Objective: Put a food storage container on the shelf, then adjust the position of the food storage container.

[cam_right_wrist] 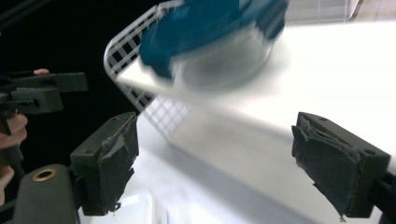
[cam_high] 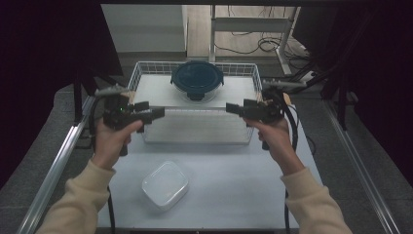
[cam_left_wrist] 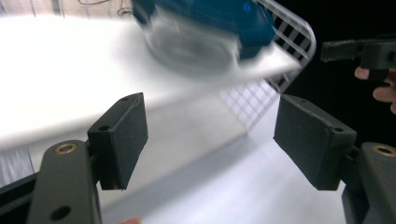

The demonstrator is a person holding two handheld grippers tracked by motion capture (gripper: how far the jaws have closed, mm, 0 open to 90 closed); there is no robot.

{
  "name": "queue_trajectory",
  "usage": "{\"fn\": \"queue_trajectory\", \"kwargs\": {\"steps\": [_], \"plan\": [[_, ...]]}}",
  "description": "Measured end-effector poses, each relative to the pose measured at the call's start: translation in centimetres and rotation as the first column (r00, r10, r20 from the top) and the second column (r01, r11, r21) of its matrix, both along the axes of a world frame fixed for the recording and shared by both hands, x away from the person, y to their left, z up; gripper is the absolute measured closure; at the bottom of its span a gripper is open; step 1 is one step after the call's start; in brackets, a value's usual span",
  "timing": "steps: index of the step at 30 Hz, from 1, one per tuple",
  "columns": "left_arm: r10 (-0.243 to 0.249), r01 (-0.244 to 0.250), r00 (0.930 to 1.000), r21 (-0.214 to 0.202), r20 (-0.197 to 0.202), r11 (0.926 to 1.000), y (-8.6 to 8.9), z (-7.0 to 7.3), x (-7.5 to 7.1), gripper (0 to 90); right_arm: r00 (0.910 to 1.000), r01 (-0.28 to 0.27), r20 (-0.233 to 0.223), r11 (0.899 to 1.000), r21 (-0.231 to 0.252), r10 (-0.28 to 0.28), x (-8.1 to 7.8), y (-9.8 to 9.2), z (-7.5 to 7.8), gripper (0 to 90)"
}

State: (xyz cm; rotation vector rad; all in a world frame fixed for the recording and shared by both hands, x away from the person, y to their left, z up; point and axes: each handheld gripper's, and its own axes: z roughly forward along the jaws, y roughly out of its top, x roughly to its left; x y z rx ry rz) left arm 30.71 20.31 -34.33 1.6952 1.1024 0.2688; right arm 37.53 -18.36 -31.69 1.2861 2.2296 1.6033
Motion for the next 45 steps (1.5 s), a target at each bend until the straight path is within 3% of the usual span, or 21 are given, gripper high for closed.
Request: {"fn": "queue_trajectory", "kwargs": {"steps": [4, 7, 8, 11, 14, 18, 22, 25, 29, 36, 45], "plan": [[-0.051, 0.051, 0.9987, 0.021, -0.004, 0.9985, 0.0, -2.3, -3.0, 29.2, 0.9988, -0.029, 0.038, 0.999, -0.015, 0.03, -3.4, -1.2, -2.0, 16.7], [-0.068, 0.068, 0.9977, 0.074, -0.011, 0.995, -0.1, -4.2, -4.9, 29.5, 0.9977, -0.044, 0.053, 0.999, 0.01, 0.043, -5.3, -2.3, -3.4, 19.4], [-0.075, 0.077, 0.9967, 0.077, -0.03, 0.9941, 0.0, -5.1, -5.4, 29.5, 0.9977, -0.045, 0.052, 0.999, 0.016, 0.045, -5.8, -2.6, -3.9, 19.6], [-0.098, 0.104, 0.9922, 0.091, -0.077, 0.9904, 0.0, -6.9, -6.2, 26.4, 0.9978, -0.037, 0.055, 0.999, -0.004, 0.037, -7.0, -3.6, -5.6, 19.9], [-0.098, 0.107, 0.9903, 0.092, -0.098, 0.99, 0.2, -8.6, -6.7, 26.2, 0.9991, -0.029, 0.029, 1.0, -0.008, 0.029, -7.8, -4.5, -7.5, 20.2], [-0.067, 0.081, 0.9885, 0.101, -0.136, 0.9916, 0.6, -10.1, -6.5, 25.9, 0.9996, -0.012, -0.024, 1.0, -0.009, 0.012, -8.8, -5.4, -10.2, 21.4], [-0.057, 0.072, 0.9862, 0.091, -0.155, 0.9933, 0.8, -10.7, -6.8, 27.6, 0.9989, -0.008, -0.046, 0.998, -0.068, 0.005, -9.8, -6.1, -12.9, 22.2], [-0.057, 0.071, 0.9855, 0.085, -0.16, 0.9939, 0.9, -10.8, -7.1, 28.5, 0.9974, -0.006, -0.072, 0.995, -0.097, -0.001, -10.0, -6.4, -14.1, 22.1], [-0.049, 0.062, 0.9887, 0.094, -0.142, 0.9936, 0.9, -10.5, -7.4, 29.6, 0.9985, 0.002, -0.054, 0.995, -0.099, -0.008, -10.1, -6.7, -14.2, 22.5], [-0.057, 0.074, 0.9881, 0.113, -0.143, 0.9908, 0.9, -10.5, -7.5, 28.2, 0.9999, 0.014, -0.003, 0.984, -0.178, -0.014, -10.3, -6.5, -14.3, 22.6], [-0.061, 0.076, 0.9881, 0.106, -0.142, 0.9915, 0.9, -10.4, -7.3, 26.5, 1.0, 0.008, 0.005, 0.976, -0.219, -0.007, -10.5, -6.2, -14.5, 22.6]]}}
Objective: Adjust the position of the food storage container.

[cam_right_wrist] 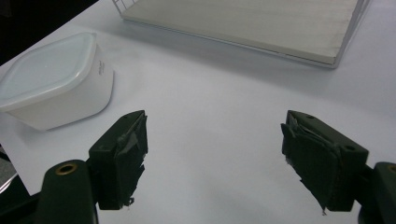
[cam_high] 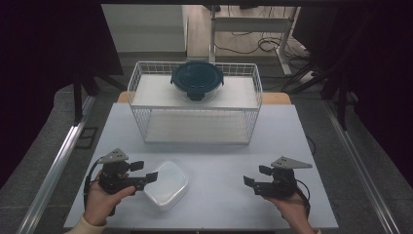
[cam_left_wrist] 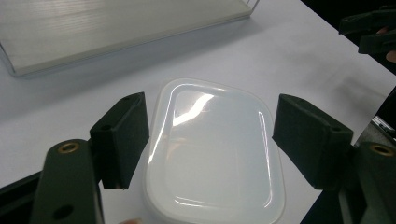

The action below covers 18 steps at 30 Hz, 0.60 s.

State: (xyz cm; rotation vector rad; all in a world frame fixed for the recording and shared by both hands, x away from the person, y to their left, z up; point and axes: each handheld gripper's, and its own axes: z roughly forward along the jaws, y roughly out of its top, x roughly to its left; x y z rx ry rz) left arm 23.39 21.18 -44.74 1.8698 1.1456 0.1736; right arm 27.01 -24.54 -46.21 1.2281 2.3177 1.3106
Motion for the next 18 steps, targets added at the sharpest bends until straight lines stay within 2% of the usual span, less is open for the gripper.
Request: {"fn": "queue_trajectory", "kwargs": {"steps": [13, 18], "plan": [[0.005, -0.005, 1.0, 0.006, 0.003, 1.0, 0.4, 0.0, -0.2, 25.9, 0.9998, 0.003, -0.019, 1.0, -0.025, -0.003, 0.1, 0.2, -0.4, 22.4], [0.01, -0.01, 0.9999, 0.004, 0.007, 0.9999, 1.1, 0.1, -0.6, 25.9, 0.9997, -0.001, -0.024, 1.0, -0.032, 0.0, 0.1, 0.3, -0.5, 22.4]]}}
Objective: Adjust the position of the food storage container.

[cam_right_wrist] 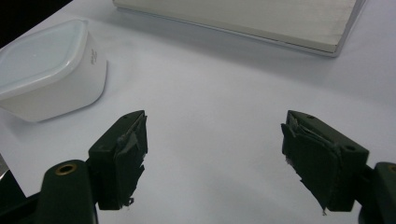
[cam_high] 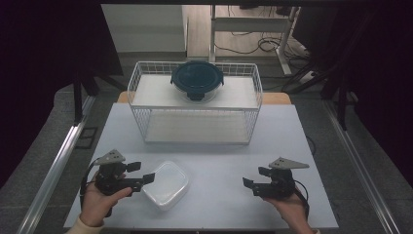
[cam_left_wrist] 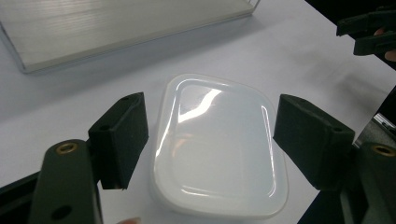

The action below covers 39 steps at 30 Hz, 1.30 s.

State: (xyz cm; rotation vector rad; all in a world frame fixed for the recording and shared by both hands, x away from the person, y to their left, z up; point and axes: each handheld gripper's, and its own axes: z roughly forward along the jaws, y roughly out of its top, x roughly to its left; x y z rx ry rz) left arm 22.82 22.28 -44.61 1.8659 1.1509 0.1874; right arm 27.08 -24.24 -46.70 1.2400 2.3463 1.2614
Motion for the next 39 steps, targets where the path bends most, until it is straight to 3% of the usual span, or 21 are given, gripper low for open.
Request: {"fn": "queue_trajectory", "kwargs": {"steps": [7, 12, 15, 18, 21, 23, 26, 32, 33, 34, 39], "plan": [[0.022, -0.022, 0.9996, 0.004, -0.016, 0.9998, 0.4, -0.4, 0.0, 26.7, 1.0, 0.003, -0.001, 1.0, 0.002, -0.003, 0.1, -0.1, -0.1, 22.4], [-0.03, 0.03, 0.9995, 0.029, 0.0, 0.9991, -0.4, -0.1, -0.3, 26.8, 1.0, 0.0, 0.004, 1.0, 0.003, 0.0, 0.0, -0.1, 0.1, 22.4], [-0.036, 0.036, 0.9994, 0.037, -0.003, 0.9987, -0.6, -0.2, -0.3, 27.2, 1.0, -0.001, 0.005, 1.0, 0.001, 0.001, 0.0, -0.1, 0.0, 22.4], [-0.035, 0.036, 0.9992, 0.031, -0.02, 0.9989, -0.7, -0.5, -0.2, 30.4, 1.0, -0.001, 0.0, 1.0, 0.0, 0.001, 0.1, -0.1, -0.1, 22.4], [-0.1, 0.101, 0.9946, 0.033, -0.031, 0.9944, -1.9, -0.6, -0.4, 42.2, 1.0, -0.001, -0.002, 1.0, -0.002, 0.001, 0.1, 0.0, -0.2, 22.4], [-0.167, 0.169, 0.9847, 0.042, -0.052, 0.9847, -3.1, -0.7, -0.6, 57.2, 1.0, -0.002, -0.003, 1.0, -0.004, 0.002, 0.1, 0.0, -0.2, 22.4], [-0.262, 0.269, 0.9603, 0.062, -0.094, 0.9612, -4.9, -0.7, -1.2, 74.9, 1.0, -0.001, -0.001, 1.0, -0.001, 0.001, 0.1, 0.0, -0.2, 22.4], [-0.334, 0.355, 0.9306, 0.155, -0.151, 0.9218, -7.6, -1.6, -2.8, 89.3, 1.0, -0.002, -0.003, 1.0, -0.002, 0.002, 0.1, -0.1, -0.2, 22.4], [-0.343, 0.369, 0.9257, 0.179, -0.16, 0.9121, -7.9, -1.9, -2.9, 89.9, 1.0, -0.003, -0.003, 1.0, -0.002, 0.003, 0.1, -0.1, -0.2, 22.4], [-0.346, 0.376, 0.9228, 0.196, -0.169, 0.9056, -8.2, -2.3, -3.1, 90.0, 1.0, -0.003, -0.003, 1.0, -0.002, 0.003, 0.1, -0.1, -0.2, 22.4], [-0.34, 0.381, 0.9192, 0.226, -0.198, 0.8966, -9.3, -3.7, -3.5, 90.0, 1.0, -0.003, -0.004, 1.0, -0.004, 0.003, 0.1, -0.1, -0.2, 22.4]]}}
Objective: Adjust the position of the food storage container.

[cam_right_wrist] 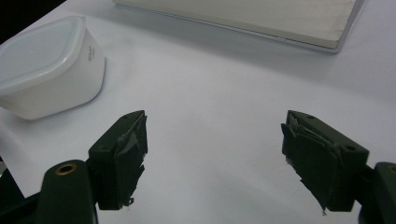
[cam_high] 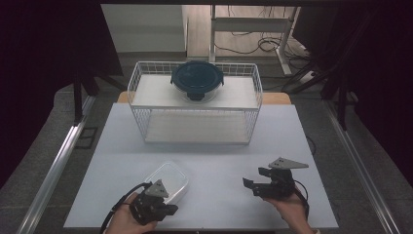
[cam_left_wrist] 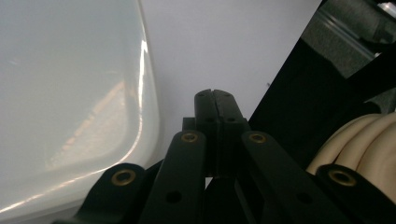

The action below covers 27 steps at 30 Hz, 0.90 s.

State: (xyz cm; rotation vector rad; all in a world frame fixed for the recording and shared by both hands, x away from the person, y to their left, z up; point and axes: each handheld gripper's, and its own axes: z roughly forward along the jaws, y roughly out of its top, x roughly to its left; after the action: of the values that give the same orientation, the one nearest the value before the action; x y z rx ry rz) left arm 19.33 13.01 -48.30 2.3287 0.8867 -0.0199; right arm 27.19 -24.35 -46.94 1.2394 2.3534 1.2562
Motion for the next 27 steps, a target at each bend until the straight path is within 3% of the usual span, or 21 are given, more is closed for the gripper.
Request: {"fn": "queue_trajectory", "kwargs": {"steps": [6, 10, 16, 20, 27], "plan": [[0.035, -0.035, 0.9993, 0.03, 0.009, 0.9989, 0.2, -0.6, 0.3, 90.0, 1.0, 0.002, -0.001, 1.0, -0.001, -0.002, 0.0, 0.0, -0.1, 22.4], [0.034, -0.034, 0.9994, 0.01, -0.01, 0.9994, 0.7, -0.7, 0.4, 90.0, 1.0, 0.002, -0.003, 1.0, 0.001, -0.002, 0.0, 0.0, 0.0, 22.4], [0.066, -0.066, 0.9978, 0.019, -0.011, 0.9977, 2.1, -0.8, 0.8, 90.0, 1.0, 0.005, -0.007, 1.0, 0.001, -0.005, 0.1, 0.0, -0.1, 22.4], [0.106, -0.106, 0.9942, 0.003, -0.019, 0.9944, 3.7, -0.8, 1.3, 90.0, 1.0, 0.004, -0.006, 1.0, 0.004, -0.004, 0.1, -0.2, 0.0, 22.4], [0.185, -0.186, 0.9822, -0.008, -0.032, 0.9826, 6.7, -1.2, 2.5, 90.0, 1.0, 0.003, -0.007, 1.0, 0.01, -0.003, 0.0, -0.2, 0.0, 22.4]]}}
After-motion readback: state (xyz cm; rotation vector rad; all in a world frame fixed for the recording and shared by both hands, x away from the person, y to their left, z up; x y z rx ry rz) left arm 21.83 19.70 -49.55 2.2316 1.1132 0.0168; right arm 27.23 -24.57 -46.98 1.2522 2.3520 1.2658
